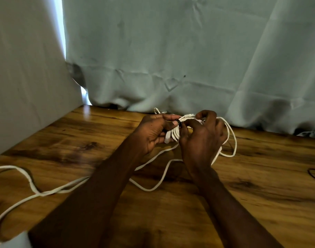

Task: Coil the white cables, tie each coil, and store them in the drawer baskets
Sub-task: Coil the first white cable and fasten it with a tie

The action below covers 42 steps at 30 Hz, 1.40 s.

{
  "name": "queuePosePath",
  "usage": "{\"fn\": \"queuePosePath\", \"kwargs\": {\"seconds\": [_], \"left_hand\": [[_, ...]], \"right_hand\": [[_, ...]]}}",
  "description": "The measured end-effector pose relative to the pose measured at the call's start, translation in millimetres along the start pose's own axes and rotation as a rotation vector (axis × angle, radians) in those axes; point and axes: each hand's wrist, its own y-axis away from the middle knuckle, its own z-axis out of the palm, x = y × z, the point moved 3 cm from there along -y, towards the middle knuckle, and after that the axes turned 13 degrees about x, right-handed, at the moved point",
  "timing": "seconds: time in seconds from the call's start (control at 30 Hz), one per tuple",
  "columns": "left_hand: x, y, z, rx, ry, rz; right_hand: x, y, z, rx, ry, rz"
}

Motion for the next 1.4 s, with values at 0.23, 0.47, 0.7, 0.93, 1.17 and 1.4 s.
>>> {"fn": "queuePosePath", "kwargs": {"seconds": [0.23,0.47,0.7,0.93,1.17,1.4], "left_hand": [[1.6,-1.9,-1.6,0.039,0.032,0.008],[-3.9,-2.1,5.5,0.021,0.019,0.005],[-11.1,-1.3,8.6,-0.007,0.026,-0.013],[-11.1,-2.4,9.9,-0.022,0.042,0.002],[-7.0,-9.1,1.3,-0.033,0.142,-0.067],[-1.2,-8.9,2.0,-0.077,0.198,-0.078]], "right_hand": [[0.9,2.9,1.8,0.023,-0.155,0.153],[8.7,7.6,17.0,0.026,-0.422,0.729],[7.0,8.4,19.3,-0.091,-0.862,1.27],[8.9,5.8,20.1,-0.118,-0.924,1.278],[-3.1,-6.1,-6.6,-0.024,-0.201,0.341],[-6.3,-9.7,-13.3,0.047,-0.223,0.255]]}}
